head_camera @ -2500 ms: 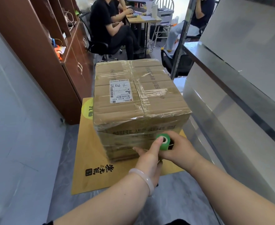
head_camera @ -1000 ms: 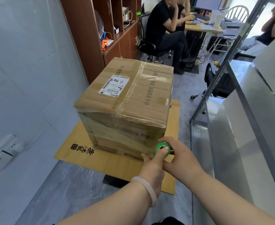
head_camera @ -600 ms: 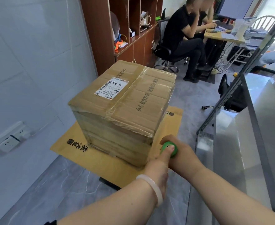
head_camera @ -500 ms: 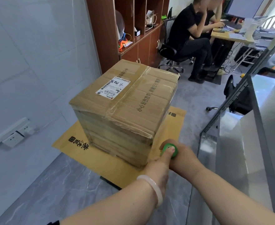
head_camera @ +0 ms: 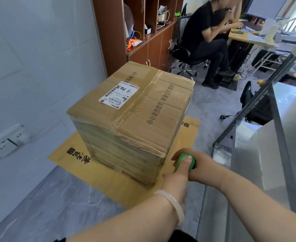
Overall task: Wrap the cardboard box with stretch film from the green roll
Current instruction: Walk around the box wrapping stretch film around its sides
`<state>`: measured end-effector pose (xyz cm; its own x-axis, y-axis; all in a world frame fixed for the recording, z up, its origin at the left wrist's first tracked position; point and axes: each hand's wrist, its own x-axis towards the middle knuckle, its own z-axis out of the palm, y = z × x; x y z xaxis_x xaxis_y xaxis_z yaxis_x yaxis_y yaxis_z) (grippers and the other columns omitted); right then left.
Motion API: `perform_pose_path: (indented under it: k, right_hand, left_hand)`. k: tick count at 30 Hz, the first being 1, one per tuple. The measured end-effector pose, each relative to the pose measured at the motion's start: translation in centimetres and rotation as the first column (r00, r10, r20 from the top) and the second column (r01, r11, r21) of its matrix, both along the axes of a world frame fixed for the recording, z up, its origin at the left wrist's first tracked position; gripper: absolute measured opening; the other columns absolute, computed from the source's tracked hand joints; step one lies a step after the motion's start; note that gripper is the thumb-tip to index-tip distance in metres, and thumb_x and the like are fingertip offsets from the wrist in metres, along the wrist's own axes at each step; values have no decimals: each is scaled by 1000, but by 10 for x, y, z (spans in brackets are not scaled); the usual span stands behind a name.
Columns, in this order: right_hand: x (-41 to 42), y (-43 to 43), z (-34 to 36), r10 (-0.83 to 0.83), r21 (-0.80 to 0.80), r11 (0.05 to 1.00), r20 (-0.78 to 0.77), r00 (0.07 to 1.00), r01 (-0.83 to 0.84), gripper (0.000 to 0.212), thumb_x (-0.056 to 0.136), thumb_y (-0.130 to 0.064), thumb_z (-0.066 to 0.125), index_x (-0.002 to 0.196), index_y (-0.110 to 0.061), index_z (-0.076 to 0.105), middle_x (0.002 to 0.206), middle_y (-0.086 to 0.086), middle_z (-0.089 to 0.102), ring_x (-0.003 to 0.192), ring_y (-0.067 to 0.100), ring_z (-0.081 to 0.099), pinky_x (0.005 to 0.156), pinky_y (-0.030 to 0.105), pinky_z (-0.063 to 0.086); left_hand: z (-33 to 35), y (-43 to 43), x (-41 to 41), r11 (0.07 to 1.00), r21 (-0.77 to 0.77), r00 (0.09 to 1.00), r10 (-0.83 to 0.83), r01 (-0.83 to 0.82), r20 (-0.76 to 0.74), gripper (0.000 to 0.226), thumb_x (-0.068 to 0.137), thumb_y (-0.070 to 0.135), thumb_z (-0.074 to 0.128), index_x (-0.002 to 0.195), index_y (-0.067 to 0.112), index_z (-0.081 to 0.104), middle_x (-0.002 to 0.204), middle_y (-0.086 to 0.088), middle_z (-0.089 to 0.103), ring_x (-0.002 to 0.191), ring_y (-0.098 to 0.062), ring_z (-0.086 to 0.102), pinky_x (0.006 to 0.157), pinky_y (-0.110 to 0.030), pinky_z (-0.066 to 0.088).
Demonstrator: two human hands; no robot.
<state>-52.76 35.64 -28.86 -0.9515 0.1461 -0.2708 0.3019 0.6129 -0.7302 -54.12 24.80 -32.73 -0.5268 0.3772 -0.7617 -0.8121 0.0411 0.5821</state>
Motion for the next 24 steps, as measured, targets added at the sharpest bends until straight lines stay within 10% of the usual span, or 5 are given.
perform_pose_path:
  k: [4,11,15,24]
  right_hand:
    - [-7,5,-2,57,35,998,-17,998,-56,25,68,-8,75,92,-11,66,87,2,68,79,15,65,73,34,55]
    - [-38,39,-5,325,-5,946,37,945,-325,38,63,-27,80,97,-26,63,94,-9,70,85,2,65,74,26,53]
    - [-59,59,-8,466,-194,871,30,884,-452,34,72,-14,77,99,-25,62,91,-11,69,86,2,66,76,17,51]
    - [-76,76,-24,607,73,794,-145,782,-603,44,60,-57,75,95,-47,50,89,-23,63,89,-3,59,74,21,50]
  left_hand:
    - [-5,5,-1,1000,27,1000,15,-15,5,172,3,92,70,155,21,32,138,3,59,127,-13,54,114,-38,39]
    - [4,21,-11,978,21,977,208,-210,51,110,37,65,77,131,14,55,115,0,70,108,-13,64,99,-33,49]
    - [12,32,-20,927,-57,921,375,-371,103,36,76,51,79,85,16,73,78,1,71,66,-13,60,70,-29,46]
    - [23,41,-19,859,-33,847,509,-511,151,44,69,48,86,95,15,74,67,2,62,69,-14,53,70,-26,44]
